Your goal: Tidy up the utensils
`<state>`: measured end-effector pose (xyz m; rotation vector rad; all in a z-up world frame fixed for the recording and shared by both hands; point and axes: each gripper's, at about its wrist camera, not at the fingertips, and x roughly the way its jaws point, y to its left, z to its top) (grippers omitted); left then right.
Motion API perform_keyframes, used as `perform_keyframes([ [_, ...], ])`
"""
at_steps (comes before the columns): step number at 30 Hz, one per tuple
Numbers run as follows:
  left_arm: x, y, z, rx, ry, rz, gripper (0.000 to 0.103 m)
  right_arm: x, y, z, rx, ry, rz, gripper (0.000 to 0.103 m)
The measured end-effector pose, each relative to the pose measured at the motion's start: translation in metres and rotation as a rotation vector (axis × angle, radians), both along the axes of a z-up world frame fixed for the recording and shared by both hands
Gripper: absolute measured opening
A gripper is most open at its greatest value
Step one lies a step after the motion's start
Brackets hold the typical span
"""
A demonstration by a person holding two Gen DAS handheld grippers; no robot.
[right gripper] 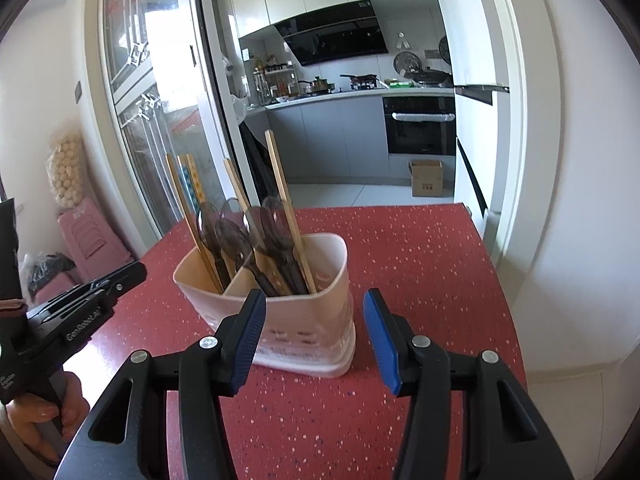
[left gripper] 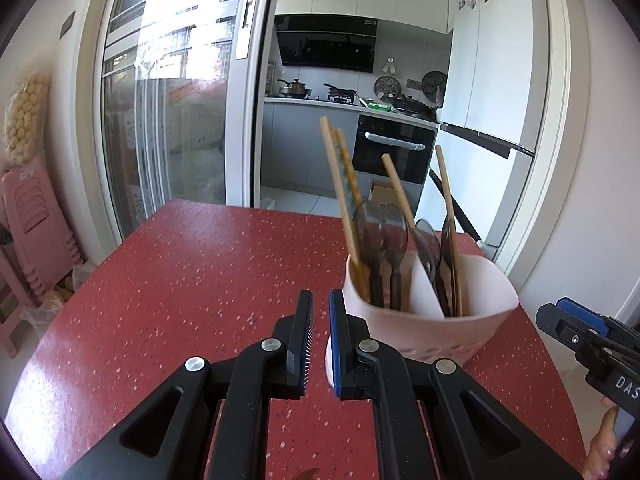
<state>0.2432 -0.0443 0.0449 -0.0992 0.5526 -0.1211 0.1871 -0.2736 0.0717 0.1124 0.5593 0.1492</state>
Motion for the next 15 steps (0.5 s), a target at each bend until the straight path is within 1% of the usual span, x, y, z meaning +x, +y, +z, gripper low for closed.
perform_keyframes([
  [1, -0.002, 0.002, -0.001, -0.003, 0.004, -0.003, 0.056, -0.002, 0.000, -0.001, 0.003, 0.006, -0.003, 0.055],
  [2, -0.005, 0.004, -0.002, 0.000, 0.019, 0.000, 0.103, -0.004, 0.000, -0.001, 0.003, 0.010, -0.005, 0.056],
  [4, -0.008, 0.005, -0.007, 0.016, -0.006, 0.022, 0.103, -0.008, 0.000, -0.004, 0.006, 0.026, -0.012, 0.059],
  [7, -0.007, 0.001, -0.015, 0.055, -0.005, 0.016, 0.103, -0.014, 0.001, -0.008, -0.002, 0.042, -0.020, 0.061],
  [10, -0.005, 0.000, -0.023, 0.067, -0.001, 0.013, 0.103, -0.019, 0.003, -0.011, -0.017, 0.057, -0.035, 0.067],
  [12, -0.005, -0.001, -0.029, 0.074, 0.004, 0.015, 0.103, -0.025, 0.006, -0.011, -0.038, 0.046, -0.055, 0.083],
  [14, -0.005, -0.001, -0.033, 0.084, 0.006, 0.015, 0.103, -0.032, 0.010, -0.011, -0.066, 0.031, -0.072, 0.087],
  [15, -0.006, -0.001, -0.036, 0.087, 0.003, 0.015, 0.103, -0.037, 0.013, -0.010, -0.085, 0.021, -0.081, 0.094],
])
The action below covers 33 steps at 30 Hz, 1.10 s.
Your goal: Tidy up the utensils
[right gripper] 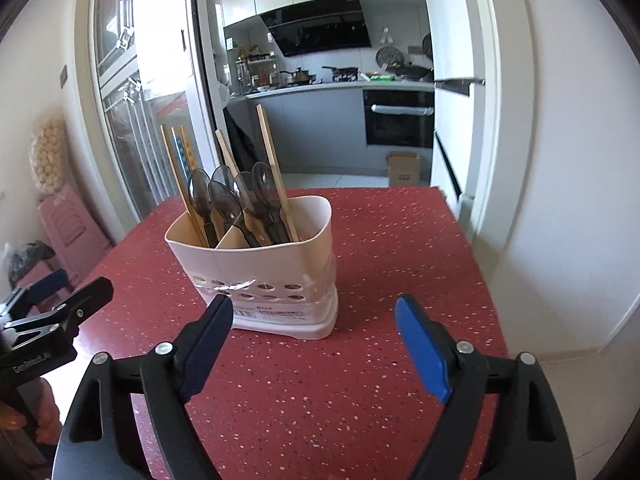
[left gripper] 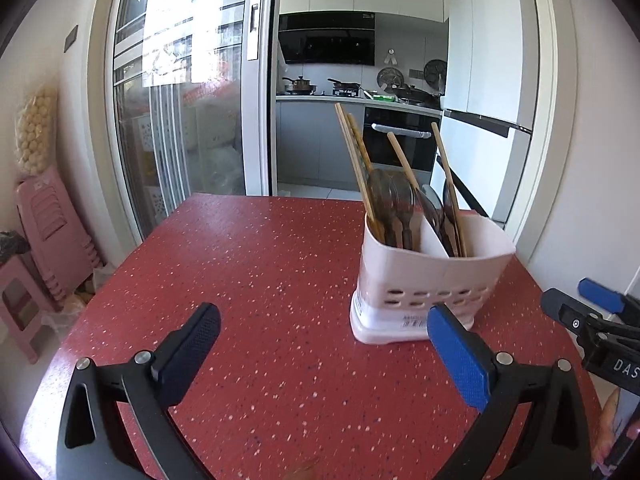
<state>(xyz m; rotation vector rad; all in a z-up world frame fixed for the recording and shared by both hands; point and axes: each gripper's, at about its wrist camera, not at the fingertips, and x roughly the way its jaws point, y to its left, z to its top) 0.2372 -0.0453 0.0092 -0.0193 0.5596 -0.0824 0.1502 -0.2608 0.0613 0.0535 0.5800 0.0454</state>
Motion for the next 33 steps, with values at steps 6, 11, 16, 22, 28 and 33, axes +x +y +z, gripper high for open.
perform_keyframes([
  [6, -0.015, 0.005, -0.012, 0.005, 0.004, 0.005, 0.103, -0.020, 0.008, 0.003, -0.015, -0.064, -0.007, 0.103],
  [11, -0.038, 0.004, -0.013, 0.024, -0.014, 0.023, 0.103, -0.036, 0.014, 0.003, -0.046, -0.108, -0.036, 0.103],
  [16, -0.064, 0.004, -0.011, 0.036, -0.048, 0.025, 0.103, -0.050, 0.017, -0.001, -0.047, -0.113, -0.058, 0.103],
  [22, -0.083, 0.003, -0.013, 0.016, -0.080, 0.019, 0.103, -0.063, 0.019, -0.008, -0.048, -0.119, -0.081, 0.103],
  [28, -0.091, -0.003, -0.017, 0.041, -0.082, 0.013, 0.103, -0.071, 0.021, -0.010, -0.071, -0.153, -0.118, 0.103],
  [33, -0.092, -0.001, -0.014, 0.029, -0.076, 0.013, 0.103, -0.070, 0.021, -0.016, -0.081, -0.142, -0.122, 0.103],
])
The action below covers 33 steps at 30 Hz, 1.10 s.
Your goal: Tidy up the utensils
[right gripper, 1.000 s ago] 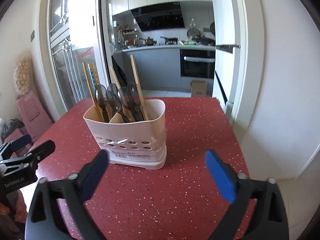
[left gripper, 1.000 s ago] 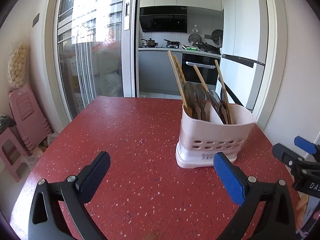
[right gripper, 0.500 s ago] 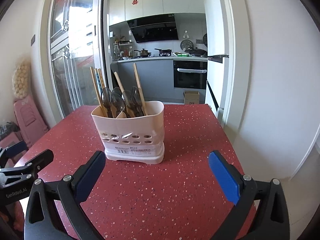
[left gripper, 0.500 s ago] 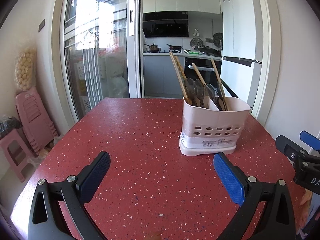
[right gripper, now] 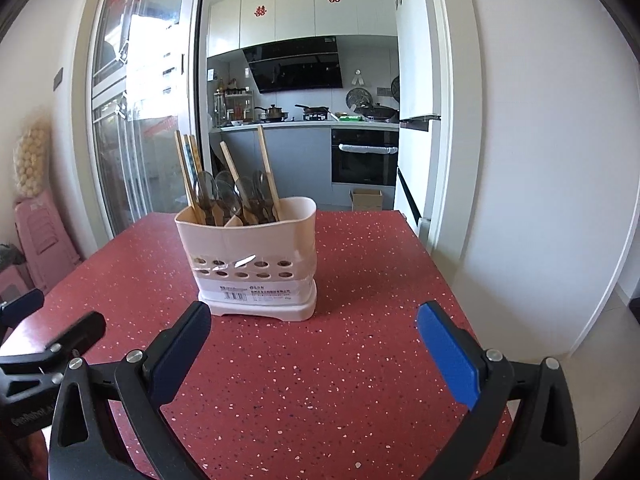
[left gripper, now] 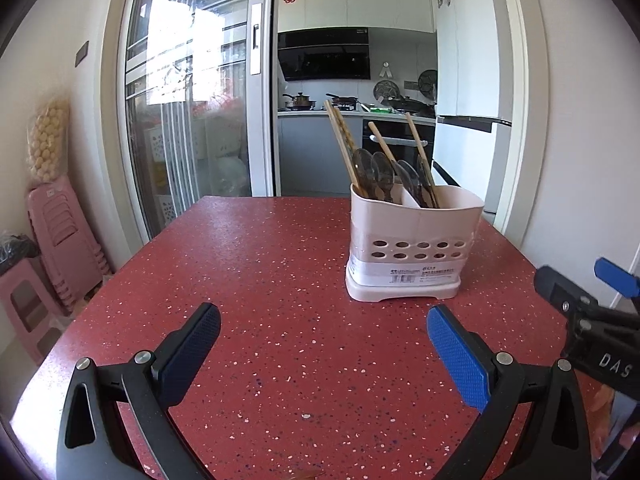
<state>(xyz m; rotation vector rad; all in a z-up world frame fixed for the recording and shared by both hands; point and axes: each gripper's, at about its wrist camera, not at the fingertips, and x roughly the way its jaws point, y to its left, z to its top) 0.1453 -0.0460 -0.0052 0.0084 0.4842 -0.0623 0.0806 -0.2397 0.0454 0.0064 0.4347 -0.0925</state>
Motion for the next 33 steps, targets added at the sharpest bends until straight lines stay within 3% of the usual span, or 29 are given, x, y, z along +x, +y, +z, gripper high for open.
perform_keyframes([
  [12, 0.0066, 0.0060, -0.0069, 0.000, 0.029, 0.019, 0.103, -0.0007, 0.0012, -0.0048, -0.043, -0.019, -0.052, 0.103],
  [33, 0.0090, 0.0056, -0.0053, 0.004, 0.034, 0.012, 0.103, 0.0012, 0.0030, -0.0028, -0.029, -0.011, -0.033, 0.103],
])
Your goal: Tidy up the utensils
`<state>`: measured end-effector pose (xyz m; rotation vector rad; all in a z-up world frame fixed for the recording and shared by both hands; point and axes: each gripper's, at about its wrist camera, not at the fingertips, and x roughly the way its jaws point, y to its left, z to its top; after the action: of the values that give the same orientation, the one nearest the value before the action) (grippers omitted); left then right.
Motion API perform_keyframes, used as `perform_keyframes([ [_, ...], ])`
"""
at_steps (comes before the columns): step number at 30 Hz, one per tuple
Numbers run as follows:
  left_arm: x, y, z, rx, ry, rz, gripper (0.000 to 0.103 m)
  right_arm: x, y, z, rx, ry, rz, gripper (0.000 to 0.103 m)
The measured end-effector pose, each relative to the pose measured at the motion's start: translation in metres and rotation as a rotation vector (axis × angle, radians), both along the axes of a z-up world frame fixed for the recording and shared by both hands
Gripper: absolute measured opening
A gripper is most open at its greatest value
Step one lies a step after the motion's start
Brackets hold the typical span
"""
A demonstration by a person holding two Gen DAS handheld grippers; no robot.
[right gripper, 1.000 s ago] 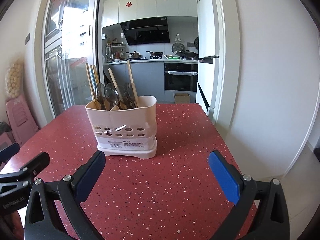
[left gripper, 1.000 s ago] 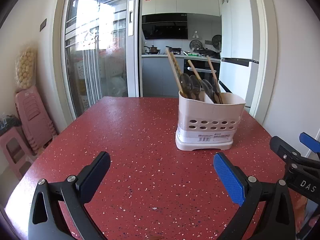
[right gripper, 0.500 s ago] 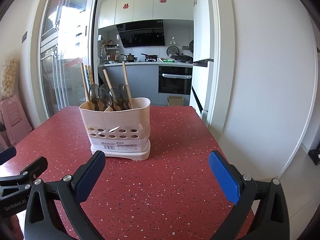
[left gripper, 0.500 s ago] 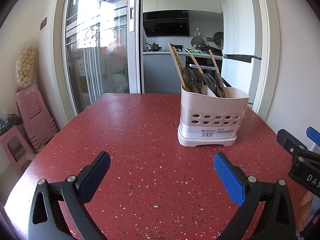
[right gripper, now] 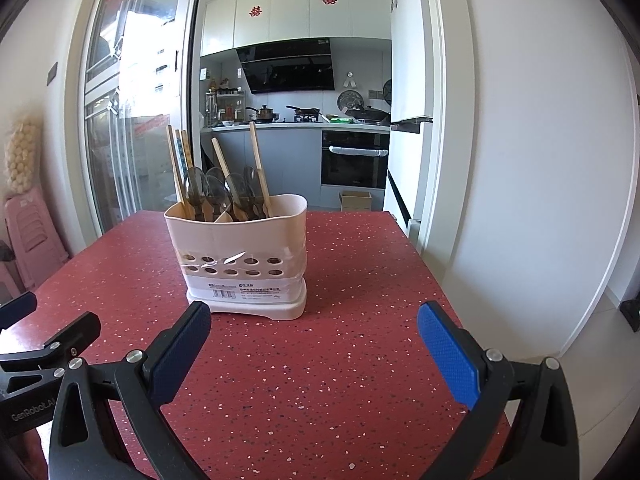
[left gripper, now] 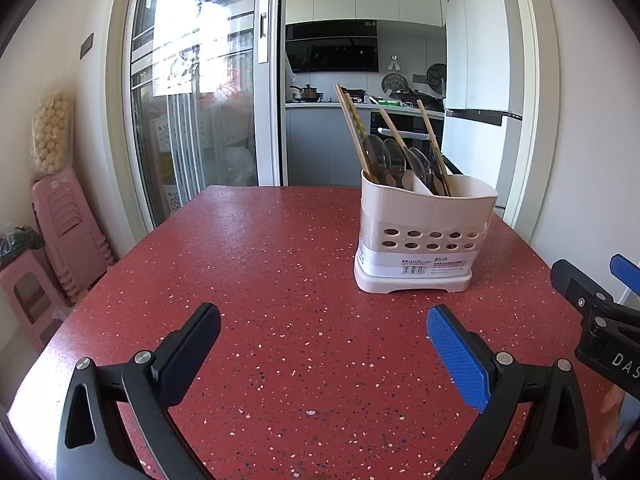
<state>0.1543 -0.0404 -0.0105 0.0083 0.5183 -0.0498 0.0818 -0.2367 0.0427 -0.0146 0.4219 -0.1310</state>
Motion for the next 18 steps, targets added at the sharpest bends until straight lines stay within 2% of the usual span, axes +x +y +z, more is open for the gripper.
perform_keyframes([
  [18, 0.0013, -0.0039, 0.0023, 0.006, -0.004, -0.009, 0.103, 0.0005, -0.0032, 0.0002, 0.008, 0.003, -0.001, 0.103],
])
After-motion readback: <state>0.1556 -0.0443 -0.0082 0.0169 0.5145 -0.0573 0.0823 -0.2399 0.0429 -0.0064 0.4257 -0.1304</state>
